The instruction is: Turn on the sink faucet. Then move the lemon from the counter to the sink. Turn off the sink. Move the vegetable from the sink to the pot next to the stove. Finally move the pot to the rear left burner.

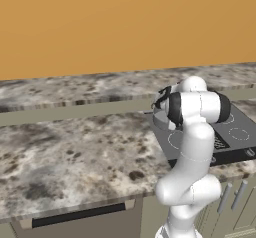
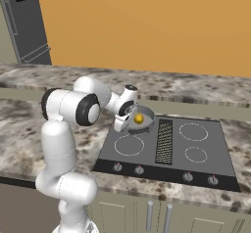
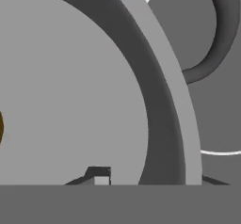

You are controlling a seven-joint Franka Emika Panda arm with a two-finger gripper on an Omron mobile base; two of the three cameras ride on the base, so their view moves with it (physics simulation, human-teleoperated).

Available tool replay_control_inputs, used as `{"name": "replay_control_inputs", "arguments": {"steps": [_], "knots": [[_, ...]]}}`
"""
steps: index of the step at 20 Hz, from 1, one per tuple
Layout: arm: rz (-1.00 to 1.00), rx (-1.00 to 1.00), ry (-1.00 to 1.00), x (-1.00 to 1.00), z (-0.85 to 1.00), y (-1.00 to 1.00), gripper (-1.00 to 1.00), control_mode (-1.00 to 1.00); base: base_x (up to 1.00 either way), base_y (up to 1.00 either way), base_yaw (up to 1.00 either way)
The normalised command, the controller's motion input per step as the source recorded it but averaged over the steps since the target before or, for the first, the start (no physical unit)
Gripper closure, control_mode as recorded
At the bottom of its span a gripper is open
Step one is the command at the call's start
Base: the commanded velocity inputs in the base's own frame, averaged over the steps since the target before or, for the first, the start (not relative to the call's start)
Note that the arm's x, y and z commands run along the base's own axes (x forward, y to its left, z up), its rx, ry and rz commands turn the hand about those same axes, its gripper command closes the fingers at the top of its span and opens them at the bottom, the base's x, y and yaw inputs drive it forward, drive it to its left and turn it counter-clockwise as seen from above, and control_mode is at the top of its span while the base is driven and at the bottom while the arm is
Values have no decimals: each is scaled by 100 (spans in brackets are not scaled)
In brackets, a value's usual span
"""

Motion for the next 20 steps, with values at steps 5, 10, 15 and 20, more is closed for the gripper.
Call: {"name": "replay_control_inputs", "arguments": {"steps": [5,10,15,20], "knots": [[0,1,0,0,2,0,-100,-100,0,0,0],[0,0,0,-13,32,0,-100,-100,0,0,0],[0,0,0,-7,34,0,-100,-100,0,0,0],[0,0,0,-33,47,2,-100,-100,0,0,0]]}}
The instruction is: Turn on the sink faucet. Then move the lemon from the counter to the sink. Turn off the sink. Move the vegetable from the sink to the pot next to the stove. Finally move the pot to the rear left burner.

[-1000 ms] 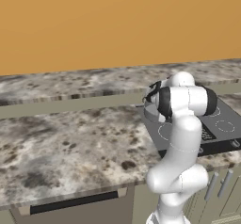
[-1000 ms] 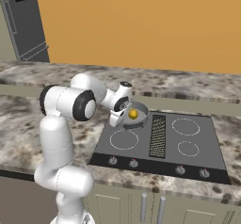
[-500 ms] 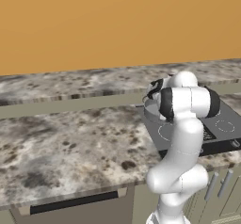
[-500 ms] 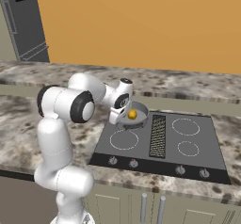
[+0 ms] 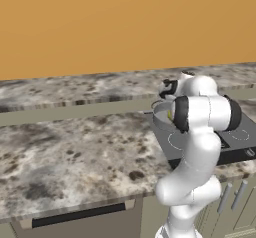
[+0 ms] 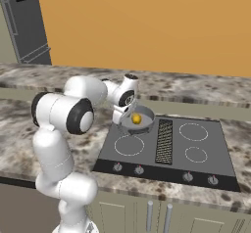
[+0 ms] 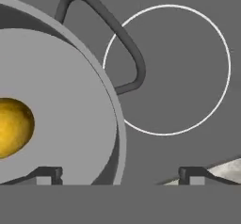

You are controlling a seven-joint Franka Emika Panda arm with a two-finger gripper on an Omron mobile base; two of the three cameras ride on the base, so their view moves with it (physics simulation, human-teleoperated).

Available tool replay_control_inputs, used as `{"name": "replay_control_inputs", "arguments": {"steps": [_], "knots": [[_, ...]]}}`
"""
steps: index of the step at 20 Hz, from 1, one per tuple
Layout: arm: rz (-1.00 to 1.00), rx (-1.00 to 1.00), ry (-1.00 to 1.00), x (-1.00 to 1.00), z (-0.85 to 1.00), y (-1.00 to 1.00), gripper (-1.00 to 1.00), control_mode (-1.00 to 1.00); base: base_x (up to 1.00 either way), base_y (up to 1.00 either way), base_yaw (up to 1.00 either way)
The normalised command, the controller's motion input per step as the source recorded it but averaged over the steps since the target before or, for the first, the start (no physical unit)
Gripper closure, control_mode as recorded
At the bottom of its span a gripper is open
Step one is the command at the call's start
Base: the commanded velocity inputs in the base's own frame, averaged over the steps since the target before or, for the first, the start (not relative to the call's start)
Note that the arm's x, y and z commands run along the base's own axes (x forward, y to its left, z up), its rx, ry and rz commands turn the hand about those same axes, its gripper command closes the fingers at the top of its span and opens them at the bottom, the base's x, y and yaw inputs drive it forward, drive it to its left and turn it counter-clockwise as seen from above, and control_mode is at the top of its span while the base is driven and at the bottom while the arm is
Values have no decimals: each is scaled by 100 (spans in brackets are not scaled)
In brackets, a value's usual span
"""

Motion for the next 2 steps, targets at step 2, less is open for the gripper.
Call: {"name": "replay_control_inputs", "arguments": {"steps": [2], "knots": [[0,0,-1,-67,51,8,-100,-100,0,0,0]]}}
